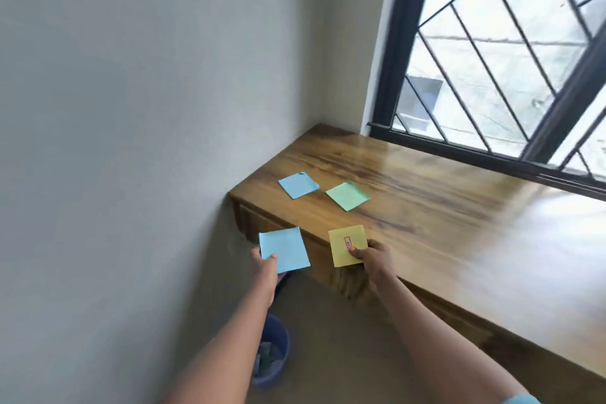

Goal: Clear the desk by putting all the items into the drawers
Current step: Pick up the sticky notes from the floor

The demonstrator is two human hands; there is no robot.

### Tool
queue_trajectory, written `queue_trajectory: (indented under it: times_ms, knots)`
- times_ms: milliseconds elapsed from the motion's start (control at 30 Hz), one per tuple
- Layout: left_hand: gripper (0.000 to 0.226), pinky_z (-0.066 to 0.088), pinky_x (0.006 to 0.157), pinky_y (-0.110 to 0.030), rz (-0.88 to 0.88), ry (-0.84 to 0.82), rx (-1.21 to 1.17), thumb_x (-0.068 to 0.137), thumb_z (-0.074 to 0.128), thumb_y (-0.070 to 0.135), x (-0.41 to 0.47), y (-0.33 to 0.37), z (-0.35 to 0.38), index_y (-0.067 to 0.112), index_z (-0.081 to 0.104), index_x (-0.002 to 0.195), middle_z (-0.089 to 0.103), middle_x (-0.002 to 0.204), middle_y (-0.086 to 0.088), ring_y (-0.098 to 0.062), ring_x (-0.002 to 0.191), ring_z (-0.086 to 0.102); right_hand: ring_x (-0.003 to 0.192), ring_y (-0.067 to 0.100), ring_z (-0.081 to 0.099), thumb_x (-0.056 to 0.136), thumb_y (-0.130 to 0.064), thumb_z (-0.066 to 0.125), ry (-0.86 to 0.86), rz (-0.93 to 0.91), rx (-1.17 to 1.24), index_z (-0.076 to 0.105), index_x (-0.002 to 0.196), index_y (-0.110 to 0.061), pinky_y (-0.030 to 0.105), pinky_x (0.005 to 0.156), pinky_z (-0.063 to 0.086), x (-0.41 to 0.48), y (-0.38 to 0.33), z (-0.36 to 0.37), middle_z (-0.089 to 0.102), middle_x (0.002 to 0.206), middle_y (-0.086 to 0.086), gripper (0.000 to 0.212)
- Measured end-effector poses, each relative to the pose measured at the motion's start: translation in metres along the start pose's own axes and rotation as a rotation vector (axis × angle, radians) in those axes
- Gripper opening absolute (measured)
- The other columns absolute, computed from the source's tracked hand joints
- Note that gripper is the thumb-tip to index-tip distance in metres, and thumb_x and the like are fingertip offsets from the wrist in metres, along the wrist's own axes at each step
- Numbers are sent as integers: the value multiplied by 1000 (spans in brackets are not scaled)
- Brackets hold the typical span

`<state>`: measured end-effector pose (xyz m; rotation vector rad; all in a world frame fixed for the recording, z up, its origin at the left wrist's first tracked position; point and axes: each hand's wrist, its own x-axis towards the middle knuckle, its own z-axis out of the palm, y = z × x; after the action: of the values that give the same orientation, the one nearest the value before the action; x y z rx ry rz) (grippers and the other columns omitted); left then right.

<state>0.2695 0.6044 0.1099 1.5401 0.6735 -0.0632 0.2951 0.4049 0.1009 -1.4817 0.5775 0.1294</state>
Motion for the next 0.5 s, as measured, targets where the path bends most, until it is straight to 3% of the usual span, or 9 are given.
queue_trajectory:
  times_ms: [33, 133, 200, 367, 500]
  knots:
    - [42, 47, 84, -35, 17, -48, 47, 99, 43, 9, 13, 9, 15, 7, 33, 140, 52, 129, -15, -29, 109, 56, 77, 24, 65, 82, 5, 65, 41, 3, 27, 57, 118, 2, 38, 69, 58, 9, -8, -9, 67, 107, 19, 37]
    - [40, 49, 90, -38, 54, -173, 198, 97, 49, 15, 44, 32, 64, 6, 40, 135, 54, 128, -13, -29, 112, 56, 69, 20, 62, 82, 10, 61, 144, -11, 85, 58, 113, 6, 30, 55, 57, 31, -27, -32, 66, 89, 14, 31]
    - [41, 48, 88, -35, 60, -247, 256, 96, 51, 17, 60, 47, 103, 6, 40, 134, 53, 128, -13, -29, 114, 54, 67, 21, 60, 82, 12, 59, 220, -18, 145, 59, 111, 7, 29, 54, 54, 44, -37, -49, 64, 84, 13, 29]
    - [42, 44, 76, -32, 53, -423, 305, 89, 51, 6, 86, 67, 194, 7, 44, 130, 58, 118, -12, -30, 105, 57, 85, 33, 62, 80, 10, 62, 394, 34, 157, 62, 101, 2, 38, 65, 56, 80, -44, -97, 65, 102, 24, 22]
    - [49, 47, 84, -39, 90, -483, 352, 83, 50, -4, 104, 76, 262, 5, 42, 130, 58, 122, -18, -36, 113, 56, 90, 34, 63, 80, 7, 63, 513, 69, 135, 63, 104, 2, 42, 72, 57, 117, -49, -137, 65, 108, 24, 24]
